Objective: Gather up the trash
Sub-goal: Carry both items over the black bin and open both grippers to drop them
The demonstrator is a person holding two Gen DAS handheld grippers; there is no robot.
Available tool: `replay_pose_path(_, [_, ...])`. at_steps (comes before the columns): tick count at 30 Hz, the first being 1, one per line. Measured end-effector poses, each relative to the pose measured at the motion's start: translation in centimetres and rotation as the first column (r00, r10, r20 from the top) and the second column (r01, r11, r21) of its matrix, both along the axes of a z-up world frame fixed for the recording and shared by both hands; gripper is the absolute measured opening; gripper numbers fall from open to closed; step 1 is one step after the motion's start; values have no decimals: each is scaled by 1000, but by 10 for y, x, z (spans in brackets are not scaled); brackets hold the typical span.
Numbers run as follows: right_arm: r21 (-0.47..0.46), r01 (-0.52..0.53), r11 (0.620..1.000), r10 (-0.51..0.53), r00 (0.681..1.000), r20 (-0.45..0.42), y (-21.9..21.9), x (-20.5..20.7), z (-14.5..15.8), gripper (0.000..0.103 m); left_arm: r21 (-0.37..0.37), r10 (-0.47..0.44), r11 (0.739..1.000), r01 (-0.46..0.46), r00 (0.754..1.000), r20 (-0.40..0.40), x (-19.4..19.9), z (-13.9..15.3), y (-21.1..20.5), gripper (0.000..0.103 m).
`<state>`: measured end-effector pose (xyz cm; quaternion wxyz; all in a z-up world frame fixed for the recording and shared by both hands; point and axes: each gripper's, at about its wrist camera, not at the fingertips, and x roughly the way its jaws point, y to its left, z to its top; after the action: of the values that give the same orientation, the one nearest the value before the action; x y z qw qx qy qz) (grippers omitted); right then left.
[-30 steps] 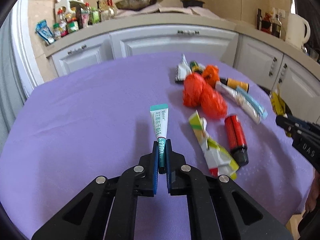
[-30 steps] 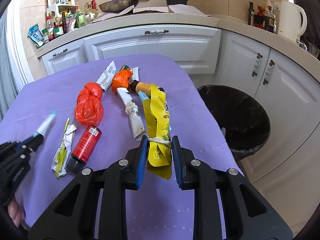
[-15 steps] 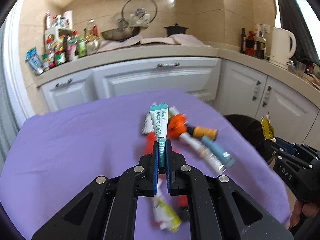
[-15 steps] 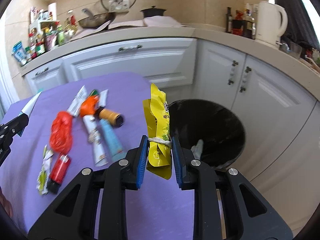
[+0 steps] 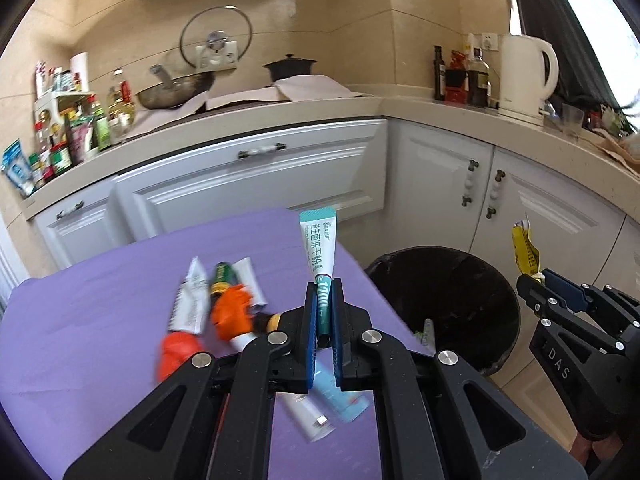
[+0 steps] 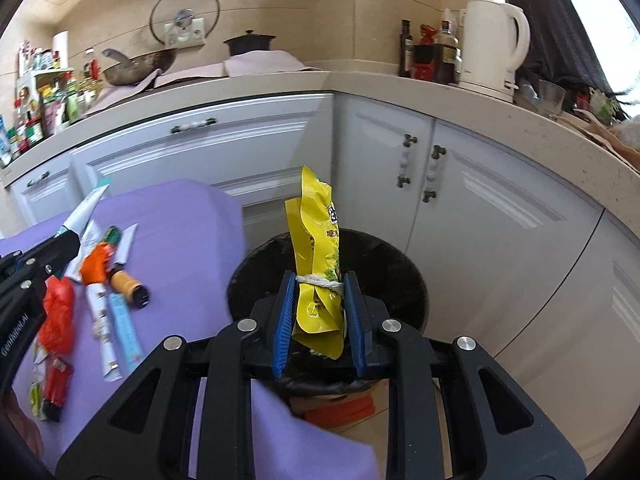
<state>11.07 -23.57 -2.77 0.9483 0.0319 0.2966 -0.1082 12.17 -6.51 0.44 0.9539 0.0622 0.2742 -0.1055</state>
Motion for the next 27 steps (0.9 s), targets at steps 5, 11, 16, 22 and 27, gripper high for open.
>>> replay_pose_path(5, [6,23,1000,-23,1000,-6,-19,10,-6,24,19,-19,1000,20,1000,-23,15,-9,-26,7])
replay_pose_path(11, [9,35,999,-35,999,-12,-34,22,-13,24,53,-39,998,41,999,-35,29,-19,-49,7])
replay_pose_path(16, [17,42,999,-41,999,-19,-44,31,-19,24,73,-47,996,50,998,-43,39,-27,-64,7])
replay_pose_path(22, [25,42,999,-41,999,-35,-53,43,-28,24,95,-49,994,54,997,-51,52,-33,-81,7])
replay_pose_path(27, [37,33,999,-31,998,-45,-59,56,-35,25,104,-65,992,72,995,-71,64,-39,-93,9])
